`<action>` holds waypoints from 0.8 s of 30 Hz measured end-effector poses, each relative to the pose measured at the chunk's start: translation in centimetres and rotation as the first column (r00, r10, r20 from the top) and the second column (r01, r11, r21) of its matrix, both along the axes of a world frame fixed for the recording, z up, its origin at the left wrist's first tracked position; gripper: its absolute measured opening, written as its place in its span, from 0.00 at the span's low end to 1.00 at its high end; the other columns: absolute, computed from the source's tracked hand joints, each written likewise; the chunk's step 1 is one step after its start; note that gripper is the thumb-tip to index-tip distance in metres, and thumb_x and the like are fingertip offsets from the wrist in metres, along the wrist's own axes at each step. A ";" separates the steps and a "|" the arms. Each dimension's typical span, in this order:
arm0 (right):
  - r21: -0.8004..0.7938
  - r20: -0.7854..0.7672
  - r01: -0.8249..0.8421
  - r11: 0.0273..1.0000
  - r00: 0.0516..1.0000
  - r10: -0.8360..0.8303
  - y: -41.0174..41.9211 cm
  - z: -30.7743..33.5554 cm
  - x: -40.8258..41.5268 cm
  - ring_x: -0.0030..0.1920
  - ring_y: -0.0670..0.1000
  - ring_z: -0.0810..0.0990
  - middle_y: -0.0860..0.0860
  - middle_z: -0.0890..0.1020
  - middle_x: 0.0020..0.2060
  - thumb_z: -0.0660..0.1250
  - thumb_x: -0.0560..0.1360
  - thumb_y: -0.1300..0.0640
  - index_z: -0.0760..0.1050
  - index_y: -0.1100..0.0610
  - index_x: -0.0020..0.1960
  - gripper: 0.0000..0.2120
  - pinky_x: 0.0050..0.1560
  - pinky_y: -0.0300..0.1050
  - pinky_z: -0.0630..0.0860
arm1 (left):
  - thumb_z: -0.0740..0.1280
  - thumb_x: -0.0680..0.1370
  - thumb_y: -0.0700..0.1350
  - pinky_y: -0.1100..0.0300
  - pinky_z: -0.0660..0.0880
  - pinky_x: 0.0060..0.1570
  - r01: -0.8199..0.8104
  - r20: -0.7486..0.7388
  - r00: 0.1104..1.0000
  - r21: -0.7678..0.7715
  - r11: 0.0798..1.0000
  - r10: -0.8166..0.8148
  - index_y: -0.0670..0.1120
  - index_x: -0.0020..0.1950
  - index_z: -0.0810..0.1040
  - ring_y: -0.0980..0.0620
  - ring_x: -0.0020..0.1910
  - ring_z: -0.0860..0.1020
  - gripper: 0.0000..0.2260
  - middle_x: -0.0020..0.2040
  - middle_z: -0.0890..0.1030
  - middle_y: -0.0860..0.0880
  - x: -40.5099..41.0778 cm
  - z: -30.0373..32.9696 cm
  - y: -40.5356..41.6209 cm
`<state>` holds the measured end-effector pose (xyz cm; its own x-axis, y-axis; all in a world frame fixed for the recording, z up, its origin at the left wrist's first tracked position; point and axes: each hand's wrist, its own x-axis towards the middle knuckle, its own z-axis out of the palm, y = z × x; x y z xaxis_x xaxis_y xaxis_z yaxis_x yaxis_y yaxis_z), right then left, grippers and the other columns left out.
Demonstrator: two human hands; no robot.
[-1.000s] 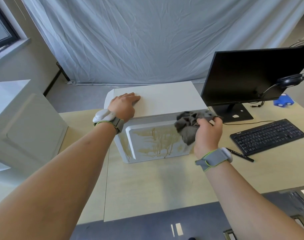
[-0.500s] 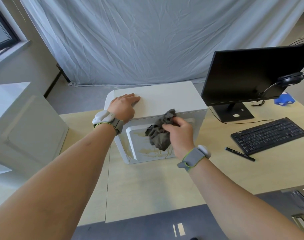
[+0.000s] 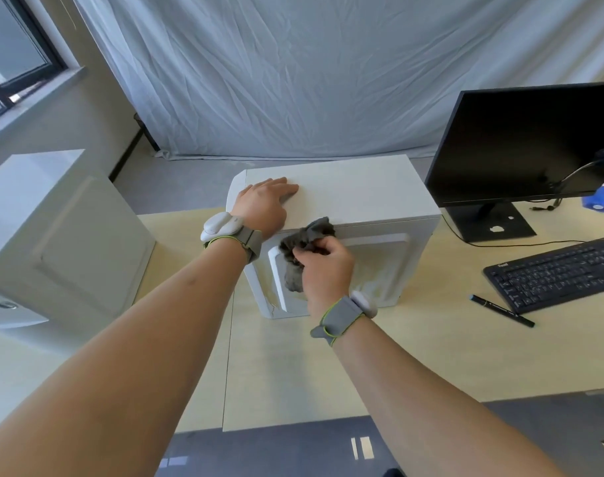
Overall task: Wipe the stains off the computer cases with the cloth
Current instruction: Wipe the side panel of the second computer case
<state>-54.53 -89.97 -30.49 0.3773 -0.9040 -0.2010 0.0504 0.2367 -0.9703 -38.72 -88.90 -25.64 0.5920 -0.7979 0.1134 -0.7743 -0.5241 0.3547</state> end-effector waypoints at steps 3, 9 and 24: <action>-0.050 -0.032 -0.219 0.974 0.975 0.218 0.1 0.7 0.2 0.41 0.49 0.84 0.50 0.86 0.39 0.73 0.71 0.68 0.82 0.56 0.44 0.08 0.46 0.48 0.83 | 0.58 0.73 0.33 0.51 0.57 0.78 -0.002 -0.013 1.000 -0.014 1.000 0.002 0.59 0.73 0.73 0.49 0.78 0.63 0.33 0.78 0.68 0.55 0.2 -0.4 0.0; 0.024 0.152 -0.039 0.999 0.988 0.035 -4.8 0.6 -5.8 0.48 0.54 0.85 0.53 0.87 0.45 0.73 0.73 0.64 0.84 0.53 0.49 0.08 0.53 0.53 0.81 | 0.58 0.73 0.32 0.52 0.59 0.77 -0.019 -0.040 0.999 -0.034 0.999 0.018 0.59 0.73 0.74 0.51 0.77 0.64 0.33 0.77 0.69 0.57 0.3 -0.5 -0.3; -0.195 0.059 0.075 0.978 0.996 -0.065 -14.2 0.6 -13.3 0.39 0.45 0.79 0.49 0.82 0.39 0.72 0.73 0.62 0.82 0.56 0.48 0.05 0.40 0.39 0.78 | 0.55 0.84 0.51 0.46 0.49 0.78 -0.030 0.032 0.999 -0.077 0.997 0.033 0.51 0.74 0.71 0.50 0.79 0.60 0.19 0.77 0.68 0.50 -9.1 -0.7 -9.0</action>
